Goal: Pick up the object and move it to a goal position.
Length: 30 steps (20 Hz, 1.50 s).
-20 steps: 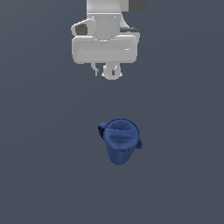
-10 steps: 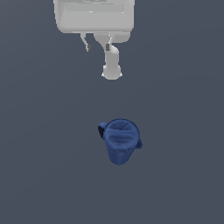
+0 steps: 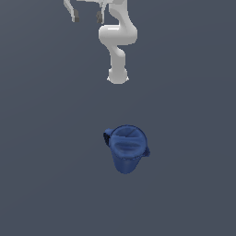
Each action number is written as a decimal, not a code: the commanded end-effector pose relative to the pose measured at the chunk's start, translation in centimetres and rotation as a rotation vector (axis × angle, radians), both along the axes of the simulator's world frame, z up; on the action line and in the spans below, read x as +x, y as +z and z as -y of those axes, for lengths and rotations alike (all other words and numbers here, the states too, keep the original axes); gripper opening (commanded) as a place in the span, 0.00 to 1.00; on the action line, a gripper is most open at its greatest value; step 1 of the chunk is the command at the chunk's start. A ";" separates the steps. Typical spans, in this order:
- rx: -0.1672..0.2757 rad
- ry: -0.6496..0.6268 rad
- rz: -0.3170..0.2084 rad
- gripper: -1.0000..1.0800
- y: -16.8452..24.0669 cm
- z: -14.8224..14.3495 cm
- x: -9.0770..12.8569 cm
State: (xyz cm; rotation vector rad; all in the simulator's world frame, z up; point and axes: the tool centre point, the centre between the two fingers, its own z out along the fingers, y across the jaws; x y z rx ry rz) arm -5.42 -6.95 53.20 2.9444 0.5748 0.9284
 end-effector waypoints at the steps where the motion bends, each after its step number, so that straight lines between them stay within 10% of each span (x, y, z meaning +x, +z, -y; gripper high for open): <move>1: 0.004 0.037 0.051 0.62 1.3 1.0 0.0; 16: 0.061 0.228 0.283 0.62 2.1 7.3 1.5; 30: 0.130 0.384 0.380 0.62 -7.9 9.8 6.3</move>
